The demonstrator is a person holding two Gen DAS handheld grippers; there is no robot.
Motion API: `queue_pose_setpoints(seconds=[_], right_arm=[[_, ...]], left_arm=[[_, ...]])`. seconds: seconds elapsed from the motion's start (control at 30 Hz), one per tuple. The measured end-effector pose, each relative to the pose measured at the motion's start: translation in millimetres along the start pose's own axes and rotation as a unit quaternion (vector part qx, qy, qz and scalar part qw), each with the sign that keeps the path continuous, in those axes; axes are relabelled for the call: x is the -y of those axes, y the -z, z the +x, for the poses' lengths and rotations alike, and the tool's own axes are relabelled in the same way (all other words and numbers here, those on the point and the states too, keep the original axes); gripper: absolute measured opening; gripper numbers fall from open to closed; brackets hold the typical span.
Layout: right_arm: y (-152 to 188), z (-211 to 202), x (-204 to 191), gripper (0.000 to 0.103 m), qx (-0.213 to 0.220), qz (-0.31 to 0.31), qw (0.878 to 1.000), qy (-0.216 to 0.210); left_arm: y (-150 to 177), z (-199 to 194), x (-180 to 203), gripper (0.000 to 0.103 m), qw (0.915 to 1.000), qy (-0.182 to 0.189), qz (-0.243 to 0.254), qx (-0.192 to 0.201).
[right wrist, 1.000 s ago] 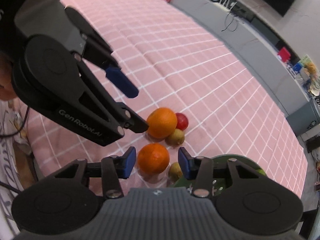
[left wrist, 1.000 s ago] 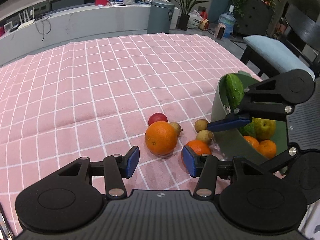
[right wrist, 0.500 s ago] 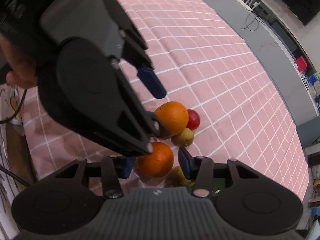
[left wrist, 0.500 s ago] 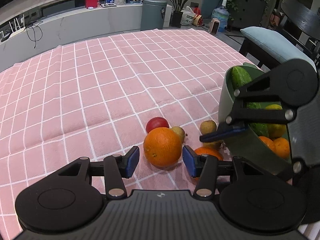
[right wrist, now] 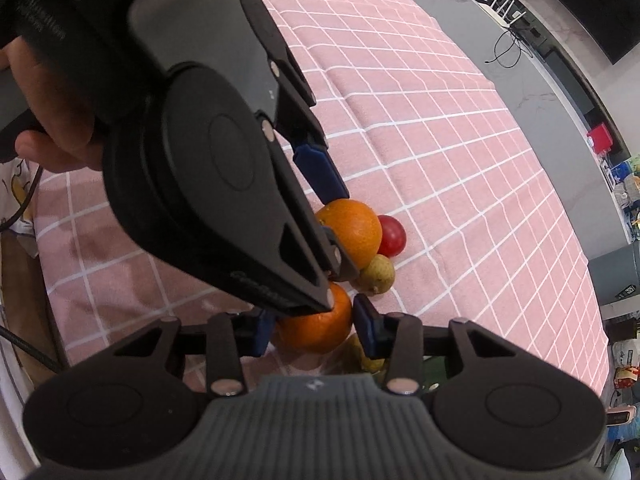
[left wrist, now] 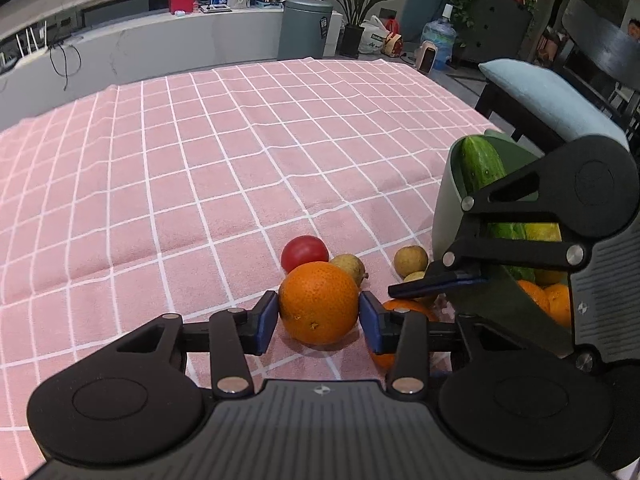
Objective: Organize fruits
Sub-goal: 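Grasp a large orange with the left tool while the right tool grasps another orange, then lower both oranges into the colander and open both tools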
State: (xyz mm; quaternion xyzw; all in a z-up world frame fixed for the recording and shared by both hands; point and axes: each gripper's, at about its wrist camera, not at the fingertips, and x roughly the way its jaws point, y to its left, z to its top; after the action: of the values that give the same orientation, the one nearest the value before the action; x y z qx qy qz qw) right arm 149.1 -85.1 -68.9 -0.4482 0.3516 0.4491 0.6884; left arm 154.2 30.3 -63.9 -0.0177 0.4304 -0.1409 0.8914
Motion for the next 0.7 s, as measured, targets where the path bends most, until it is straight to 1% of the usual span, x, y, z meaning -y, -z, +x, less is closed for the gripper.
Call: queue_pose_setpoints(seconds=[0.1,0.23,0.43,0.6,0.7], right_arm=[[1,-3,-2,0.037,0.004,0.001,1.000,0.005],[1,-13,-1,0.037,0.019,0.020,1.000,0.005],[1,-29,0,0.037,0.034,0.052,0.998,-0.009],[6,-57,5,0.037,0.070,0.102,0.992,-0.007],[13,-77,12,0.037,0.090,0.136,0.987,0.001]], left_arm=[[3,-5,3,0.049,0.9999,-0.016,0.006,-0.003],[7,-16,0,0.048,0.9997,-0.023,-0.010,-0.008],[9,-36,-1,0.048,0.9987,-0.031,-0.036,-0.018],[5,-61,8,0.048,0.9984,-0.042,-0.036,-0.002],[-2,-78,15,0.048,0.9985,-0.035,-0.040,0.015]])
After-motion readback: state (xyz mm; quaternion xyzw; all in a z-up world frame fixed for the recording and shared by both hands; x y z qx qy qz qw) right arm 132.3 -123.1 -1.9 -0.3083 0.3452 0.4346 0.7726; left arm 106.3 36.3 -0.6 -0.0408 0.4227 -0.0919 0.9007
